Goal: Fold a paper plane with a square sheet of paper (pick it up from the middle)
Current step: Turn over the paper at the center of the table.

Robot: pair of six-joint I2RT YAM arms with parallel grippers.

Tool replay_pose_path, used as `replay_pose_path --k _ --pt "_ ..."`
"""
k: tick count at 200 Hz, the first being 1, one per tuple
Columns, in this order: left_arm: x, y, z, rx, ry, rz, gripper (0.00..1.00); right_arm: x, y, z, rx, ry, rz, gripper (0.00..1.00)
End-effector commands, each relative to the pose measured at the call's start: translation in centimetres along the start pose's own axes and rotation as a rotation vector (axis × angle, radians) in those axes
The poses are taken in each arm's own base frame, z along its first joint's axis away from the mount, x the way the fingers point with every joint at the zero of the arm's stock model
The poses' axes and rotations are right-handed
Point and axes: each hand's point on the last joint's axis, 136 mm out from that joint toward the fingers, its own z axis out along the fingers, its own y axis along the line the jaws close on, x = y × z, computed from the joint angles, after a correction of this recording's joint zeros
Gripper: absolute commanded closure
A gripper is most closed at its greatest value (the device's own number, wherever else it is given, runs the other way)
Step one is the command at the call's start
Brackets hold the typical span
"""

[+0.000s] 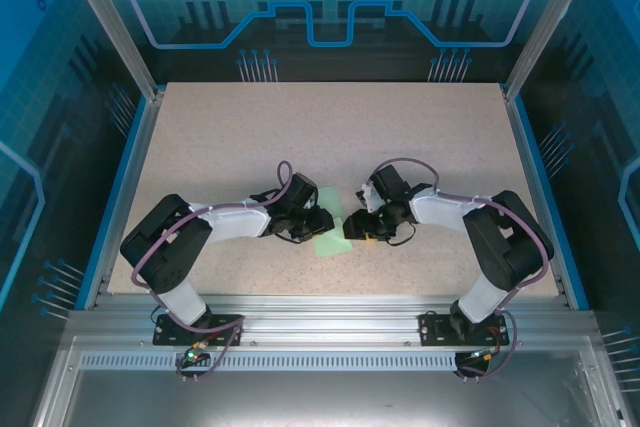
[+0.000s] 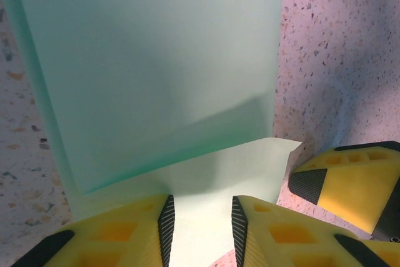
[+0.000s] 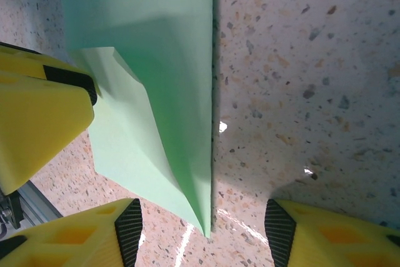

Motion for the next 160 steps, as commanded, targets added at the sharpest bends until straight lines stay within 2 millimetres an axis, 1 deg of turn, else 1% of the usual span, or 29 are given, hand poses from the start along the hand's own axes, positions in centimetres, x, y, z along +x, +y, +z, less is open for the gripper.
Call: replay_pose_path --k 1,100,122,160 --pt "0.0 -0.1 0.3 -0.007 0.003 0.013 0.66 0.2 0.3 0.9 0.003 0.028 -0.025 0.41" --pt "-0.1 0.6 0.2 -0.027 -0.011 0.005 0.67 0.6 -0.1 1.6 0.01 0.049 -0.018 0.42" --pt "-0.1 0.6 0.2 -0.029 -0.01 0.004 0.67 0.7 0.2 1.8 -0.006 0.053 -0.019 0.44" --pt "-0.1 0.5 0.2 -0.025 -0.011 0.007 0.67 0.7 1.7 1.7 -0.053 0.053 -0.046 0.52"
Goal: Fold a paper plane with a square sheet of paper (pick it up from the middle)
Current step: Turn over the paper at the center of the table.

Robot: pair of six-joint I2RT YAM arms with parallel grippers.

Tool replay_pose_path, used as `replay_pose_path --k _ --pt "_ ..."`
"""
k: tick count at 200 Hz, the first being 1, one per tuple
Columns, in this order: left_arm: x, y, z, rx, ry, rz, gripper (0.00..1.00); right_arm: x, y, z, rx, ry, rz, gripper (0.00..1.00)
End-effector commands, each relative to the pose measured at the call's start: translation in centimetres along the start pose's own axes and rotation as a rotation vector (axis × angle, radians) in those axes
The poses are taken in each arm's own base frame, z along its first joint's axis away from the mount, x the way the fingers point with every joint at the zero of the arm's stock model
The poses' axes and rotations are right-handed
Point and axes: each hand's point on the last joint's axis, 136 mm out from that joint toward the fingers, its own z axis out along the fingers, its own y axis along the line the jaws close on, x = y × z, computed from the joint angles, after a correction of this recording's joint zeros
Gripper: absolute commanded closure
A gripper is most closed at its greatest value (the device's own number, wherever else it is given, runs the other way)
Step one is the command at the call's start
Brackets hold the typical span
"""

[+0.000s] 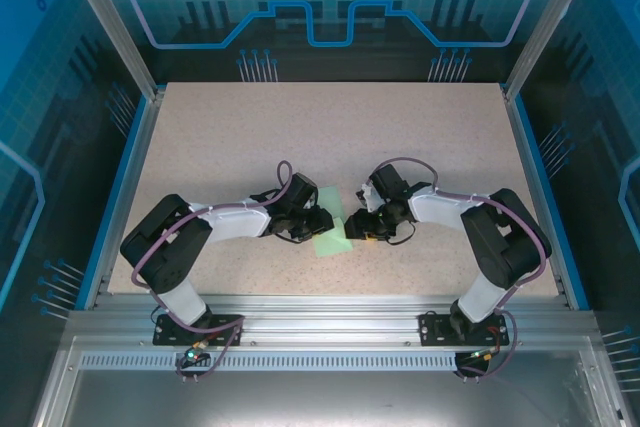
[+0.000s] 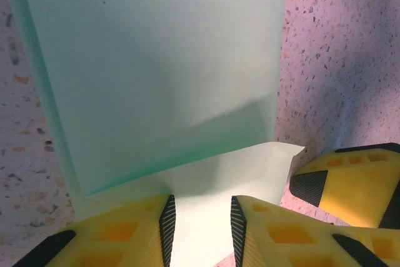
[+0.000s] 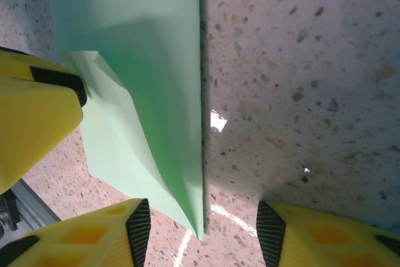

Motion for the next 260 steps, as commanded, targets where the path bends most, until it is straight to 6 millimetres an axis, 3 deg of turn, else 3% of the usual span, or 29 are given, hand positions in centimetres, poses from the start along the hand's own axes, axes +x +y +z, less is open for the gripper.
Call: replay_pose_path --k 1,68,133,174,210,260 --pt "0.0 0.4 0.2 -0.02 -0.004 0.007 0.67 0.7 1.9 1.5 -0.062 0.041 -0.056 0.52" --pt "-0.1 0.0 0.0 -0.013 -0.009 0.011 0.67 0.6 3.3 1.4 -0.068 0.04 -0.085 0.57" --pt "-0.1 0.0 -0.1 -0.012 -0.009 0.012 0.66 0.7 2.9 2.1 -0.056 0.052 -0.072 0.55" --pt "-0.2 -0.2 -0.6 -0.008 -0.017 0.014 0.66 0.4 1.3 2.0 0.037 0.03 -0.042 0.54" --pt "-0.7 -0.1 -1.6 -0.016 -0.055 0.017 0.65 0.7 0.8 2.6 0.047 0.035 -0.02 0.62" --pt "-1.0 1.1 -1.7 -0.038 -0.059 -0.001 0.63 0.4 1.9 2.5 -0.011 0.026 -0.021 0.64"
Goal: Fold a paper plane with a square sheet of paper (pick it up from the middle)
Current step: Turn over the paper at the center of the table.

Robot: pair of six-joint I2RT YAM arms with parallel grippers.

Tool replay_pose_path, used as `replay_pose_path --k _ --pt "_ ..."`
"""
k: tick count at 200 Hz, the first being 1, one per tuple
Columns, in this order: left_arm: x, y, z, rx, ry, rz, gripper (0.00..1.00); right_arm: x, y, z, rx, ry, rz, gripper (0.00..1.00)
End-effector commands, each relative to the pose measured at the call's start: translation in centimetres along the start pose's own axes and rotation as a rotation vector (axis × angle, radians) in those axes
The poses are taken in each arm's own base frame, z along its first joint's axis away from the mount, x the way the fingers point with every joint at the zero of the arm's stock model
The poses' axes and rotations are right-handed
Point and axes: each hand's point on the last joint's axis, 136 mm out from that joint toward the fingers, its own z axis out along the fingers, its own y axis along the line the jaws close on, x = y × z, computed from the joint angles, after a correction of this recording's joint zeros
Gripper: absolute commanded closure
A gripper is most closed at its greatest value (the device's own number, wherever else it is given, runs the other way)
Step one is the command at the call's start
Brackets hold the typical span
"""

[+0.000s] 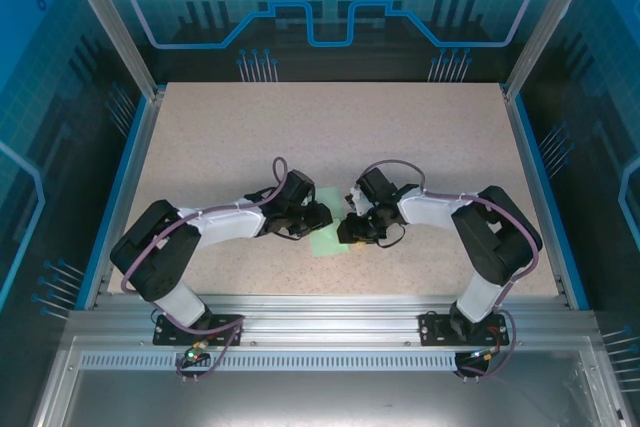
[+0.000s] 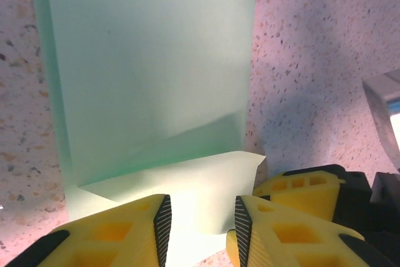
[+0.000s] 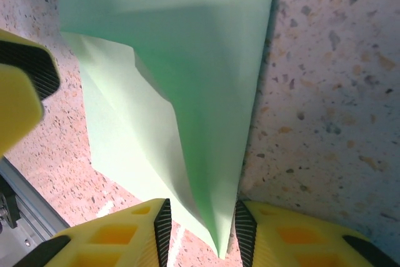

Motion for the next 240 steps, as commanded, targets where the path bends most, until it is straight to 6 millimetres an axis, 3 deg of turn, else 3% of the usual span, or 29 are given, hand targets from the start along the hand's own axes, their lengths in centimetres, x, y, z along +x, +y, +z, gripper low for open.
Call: replay_pose_path --k 1,83,240 --pt "0.2 1.7 0.0 -0.049 0.007 -0.003 0.64 -0.1 0.2 0.9 -0.016 -0.003 0.001 0.64" --pt "1.3 3.5 1.7 -0.093 0.058 -0.04 0.65 -0.7 1.2 0.7 -0.064 -0.024 0.015 0.65" --pt "1.1 2.9 1.2 -0.078 0.046 -0.033 0.66 -0.9 1.6 0.5 -0.097 -0.038 0.01 0.77"
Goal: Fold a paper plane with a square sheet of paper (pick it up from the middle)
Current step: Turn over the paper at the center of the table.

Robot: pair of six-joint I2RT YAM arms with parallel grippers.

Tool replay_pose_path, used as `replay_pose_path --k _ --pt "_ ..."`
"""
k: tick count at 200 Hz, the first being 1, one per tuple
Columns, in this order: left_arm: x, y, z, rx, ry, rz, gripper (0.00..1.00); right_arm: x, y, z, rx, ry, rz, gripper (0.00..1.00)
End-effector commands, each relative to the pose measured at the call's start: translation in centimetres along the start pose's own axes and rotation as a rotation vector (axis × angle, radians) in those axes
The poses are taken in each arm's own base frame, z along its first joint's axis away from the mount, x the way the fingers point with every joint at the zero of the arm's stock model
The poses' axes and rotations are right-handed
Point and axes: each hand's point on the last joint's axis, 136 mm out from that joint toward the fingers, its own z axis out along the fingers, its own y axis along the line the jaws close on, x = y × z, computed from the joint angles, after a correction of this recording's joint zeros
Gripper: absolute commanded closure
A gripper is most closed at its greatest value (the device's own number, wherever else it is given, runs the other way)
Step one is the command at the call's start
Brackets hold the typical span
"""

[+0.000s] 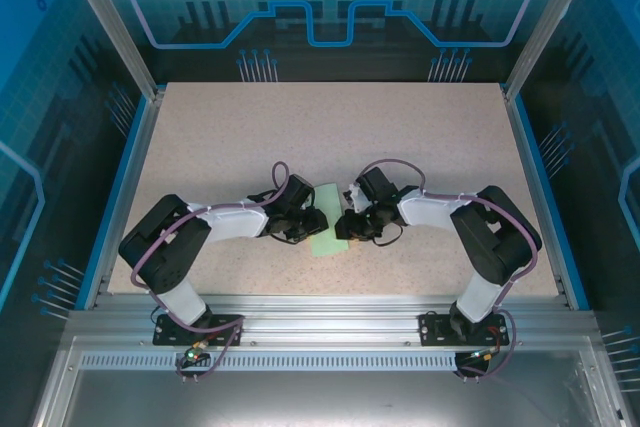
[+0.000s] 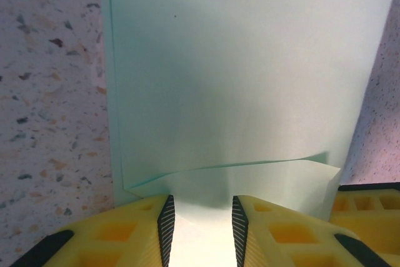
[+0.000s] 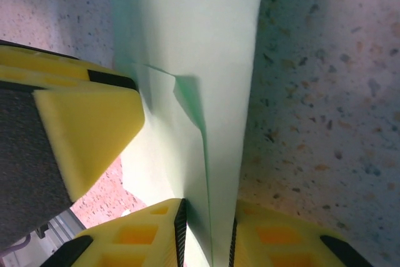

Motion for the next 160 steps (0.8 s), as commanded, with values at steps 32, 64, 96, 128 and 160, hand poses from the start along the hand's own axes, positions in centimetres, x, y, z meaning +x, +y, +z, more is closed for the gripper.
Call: replay_pose_path --k 32,64,96,128,160 --pt "0.1 0.0 -0.7 0.005 -0.001 -0.005 0.65 0.4 -0.2 -0.2 -0.007 0.003 0.003 0.8" --pt "-0.2 -0.9 -1.9 0.034 -0.028 0.002 0.63 0.2 -0.3 -1.1 -0.004 -0.018 0.005 0.88" --pt "-0.7 -1.6 -3.5 0.057 -0.069 0.008 0.62 0.0 0.1 -2.4 0.011 -0.032 -0.021 0.95" --pt "-1.4 -2.1 -6.0 0.066 -0.138 0.013 0.61 0.3 -0.6 -5.2 0.139 -0.055 -0.05 0.99" --pt "-2.2 -1.6 -8.9 0.045 -0.231 0.009 0.59 -0.8 -1.9 -11.8 0.429 -0.158 -0.114 0.96"
